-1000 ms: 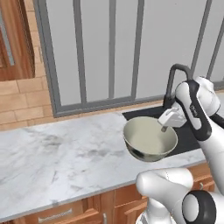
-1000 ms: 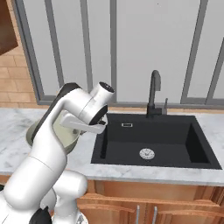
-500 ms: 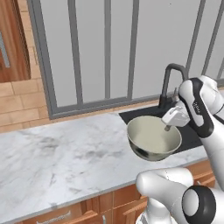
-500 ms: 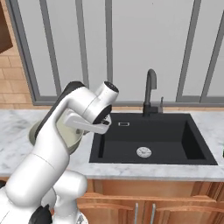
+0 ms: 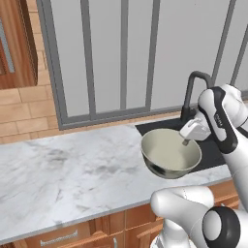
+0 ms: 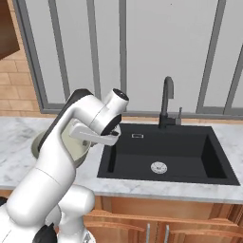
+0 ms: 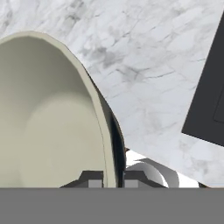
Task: Pick the cup and bowl from the counter and place them on the counter next to the sink.
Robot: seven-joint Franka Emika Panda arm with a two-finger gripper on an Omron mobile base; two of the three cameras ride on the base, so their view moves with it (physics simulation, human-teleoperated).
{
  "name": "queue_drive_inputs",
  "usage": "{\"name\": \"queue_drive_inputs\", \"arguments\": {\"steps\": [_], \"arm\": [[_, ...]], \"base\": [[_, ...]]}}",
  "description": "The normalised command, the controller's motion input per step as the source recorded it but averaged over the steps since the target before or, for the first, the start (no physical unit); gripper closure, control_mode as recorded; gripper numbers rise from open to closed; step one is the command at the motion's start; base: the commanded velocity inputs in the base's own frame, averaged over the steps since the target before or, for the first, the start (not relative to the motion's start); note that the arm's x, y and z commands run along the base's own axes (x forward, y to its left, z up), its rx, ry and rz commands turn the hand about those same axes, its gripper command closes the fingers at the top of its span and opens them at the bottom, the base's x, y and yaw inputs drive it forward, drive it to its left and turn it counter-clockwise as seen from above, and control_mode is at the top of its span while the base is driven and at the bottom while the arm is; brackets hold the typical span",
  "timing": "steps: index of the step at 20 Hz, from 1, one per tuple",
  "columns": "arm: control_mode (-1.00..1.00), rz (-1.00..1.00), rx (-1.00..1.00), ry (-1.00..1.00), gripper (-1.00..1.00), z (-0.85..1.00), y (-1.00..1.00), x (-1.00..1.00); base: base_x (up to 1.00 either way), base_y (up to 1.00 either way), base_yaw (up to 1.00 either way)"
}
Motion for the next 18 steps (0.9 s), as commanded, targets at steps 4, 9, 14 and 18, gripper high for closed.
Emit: {"name": "queue_drive_inputs", "arguments": {"steps": [4,9,14,18], "arm": [[1.00,0.00,0.00,0.00,1.00,0.00,0.00,0.00],[1.00,0.00,0.00,0.00,1.00,0.00,0.00,0.00],[-1.00,0.00,0.00,0.00,1.00,0.00,0.13,0.04],[-1.00,0.00,0.00,0.00,1.00,0.00,0.22,0.17]], "base": [[0.00,0.00,0.00],[0.00,0.00,0.00],[0.00,0.00,0.00],[0.00,0.00,0.00]]}}
